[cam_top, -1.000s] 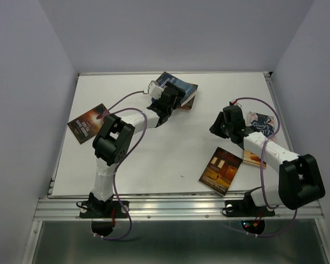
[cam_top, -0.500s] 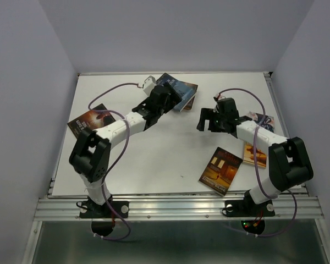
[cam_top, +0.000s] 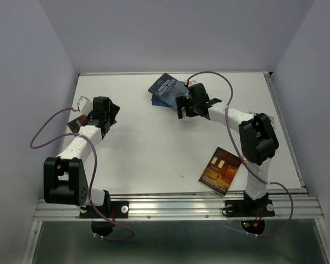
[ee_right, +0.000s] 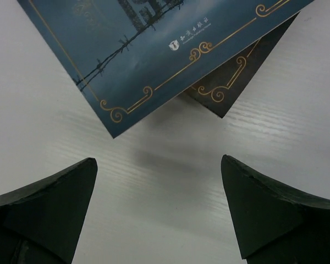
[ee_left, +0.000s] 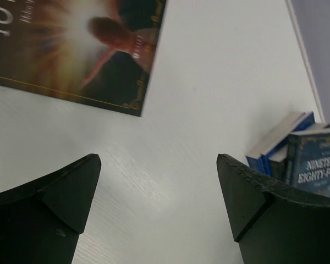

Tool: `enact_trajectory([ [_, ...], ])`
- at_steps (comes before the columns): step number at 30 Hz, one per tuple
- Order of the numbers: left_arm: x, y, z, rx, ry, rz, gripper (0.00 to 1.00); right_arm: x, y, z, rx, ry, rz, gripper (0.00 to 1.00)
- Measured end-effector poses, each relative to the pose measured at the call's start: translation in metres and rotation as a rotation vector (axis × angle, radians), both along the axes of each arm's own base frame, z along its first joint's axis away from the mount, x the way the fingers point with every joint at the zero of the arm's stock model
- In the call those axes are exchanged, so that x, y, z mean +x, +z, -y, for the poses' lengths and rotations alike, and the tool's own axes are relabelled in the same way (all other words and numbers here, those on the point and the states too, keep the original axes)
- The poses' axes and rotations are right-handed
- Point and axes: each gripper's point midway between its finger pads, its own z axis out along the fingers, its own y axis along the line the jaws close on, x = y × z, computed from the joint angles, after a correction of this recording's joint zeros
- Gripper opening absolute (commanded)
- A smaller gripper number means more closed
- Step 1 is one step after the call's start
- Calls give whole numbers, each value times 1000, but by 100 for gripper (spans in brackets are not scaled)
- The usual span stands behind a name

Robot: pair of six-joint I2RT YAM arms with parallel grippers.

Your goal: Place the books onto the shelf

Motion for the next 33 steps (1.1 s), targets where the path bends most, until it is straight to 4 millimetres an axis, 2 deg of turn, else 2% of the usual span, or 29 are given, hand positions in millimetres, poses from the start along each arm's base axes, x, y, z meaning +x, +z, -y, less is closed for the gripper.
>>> enact_trajectory([
  [2, -12, -13, -31, 3, 79, -42, 99, 7, -12, 0, -43, -14, -11, 100],
  [4, -21, -19, -54, 2, 138, -65, 99, 14, -17, 2, -70, -33, -14, 100],
  [7, -32, -26, -84, 0, 217, -87, 99, 22, -22, 10, -115, -78, -9, 100],
  [12, -39, -33, -121, -19, 305, -100, 99, 29, -24, 24, -157, -182, 3, 100],
  [16, -38, -44, -132, -26, 312, -131, 99, 35, -18, 30, -165, -247, 25, 100],
  [20, -23, -52, -133, -25, 288, -165, 99, 40, -14, 36, -172, -296, 44, 100],
  [29, 14, -45, -141, 7, 252, -173, 99, 44, -14, 45, -162, -334, 43, 100],
  [33, 28, -55, -147, 23, 246, -221, 95, 33, -15, 39, -121, -288, 14, 100],
])
